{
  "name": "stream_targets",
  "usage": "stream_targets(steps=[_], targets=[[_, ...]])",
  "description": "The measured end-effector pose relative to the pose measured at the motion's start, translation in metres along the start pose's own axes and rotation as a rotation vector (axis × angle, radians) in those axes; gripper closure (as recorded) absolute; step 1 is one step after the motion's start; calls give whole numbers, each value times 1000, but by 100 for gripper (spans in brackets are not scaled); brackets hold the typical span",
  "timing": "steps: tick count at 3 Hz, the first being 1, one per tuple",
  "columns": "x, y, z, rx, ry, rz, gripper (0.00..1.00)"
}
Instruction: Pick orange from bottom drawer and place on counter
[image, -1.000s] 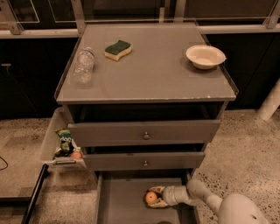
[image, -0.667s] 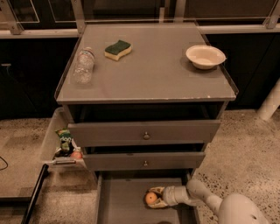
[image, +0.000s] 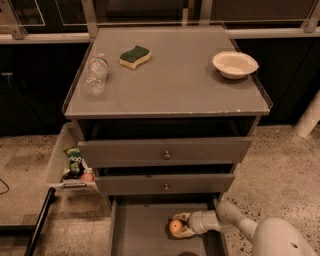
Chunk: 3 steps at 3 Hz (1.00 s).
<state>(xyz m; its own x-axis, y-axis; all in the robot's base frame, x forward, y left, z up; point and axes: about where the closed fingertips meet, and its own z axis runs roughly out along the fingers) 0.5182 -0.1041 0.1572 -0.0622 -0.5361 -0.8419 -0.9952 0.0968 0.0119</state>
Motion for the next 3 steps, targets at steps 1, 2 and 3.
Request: stream_targets(steps=[1,2,3], targets=[[-28,4,-36,-38,13,-38,100],[-54,4,-70,-45,32,-81,100],[-96,11,-120,-21,93,-154,100]])
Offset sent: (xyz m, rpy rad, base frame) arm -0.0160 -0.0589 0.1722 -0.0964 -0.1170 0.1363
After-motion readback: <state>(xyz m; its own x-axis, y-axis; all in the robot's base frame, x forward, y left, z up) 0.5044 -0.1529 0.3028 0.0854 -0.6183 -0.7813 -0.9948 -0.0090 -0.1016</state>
